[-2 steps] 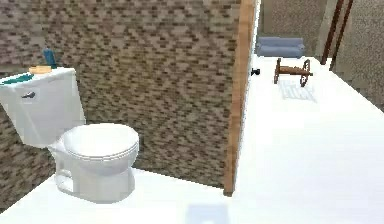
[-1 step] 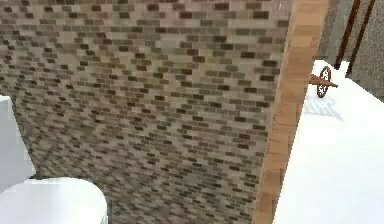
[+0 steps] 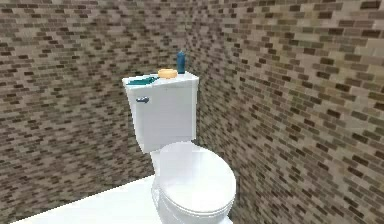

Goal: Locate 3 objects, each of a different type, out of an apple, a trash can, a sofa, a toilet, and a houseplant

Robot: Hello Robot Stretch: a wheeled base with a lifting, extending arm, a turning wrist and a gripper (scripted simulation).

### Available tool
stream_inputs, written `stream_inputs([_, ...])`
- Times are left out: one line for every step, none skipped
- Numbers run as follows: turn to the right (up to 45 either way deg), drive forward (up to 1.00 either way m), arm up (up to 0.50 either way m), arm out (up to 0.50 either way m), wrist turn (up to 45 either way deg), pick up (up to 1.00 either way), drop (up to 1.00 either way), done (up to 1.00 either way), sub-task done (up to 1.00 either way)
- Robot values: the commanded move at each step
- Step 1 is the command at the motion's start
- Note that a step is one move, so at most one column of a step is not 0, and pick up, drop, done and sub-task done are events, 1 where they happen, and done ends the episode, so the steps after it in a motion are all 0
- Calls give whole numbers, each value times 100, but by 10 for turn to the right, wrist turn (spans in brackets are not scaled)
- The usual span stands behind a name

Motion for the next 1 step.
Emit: stream_inputs([0,0,0,0,0,0,0,100,0])
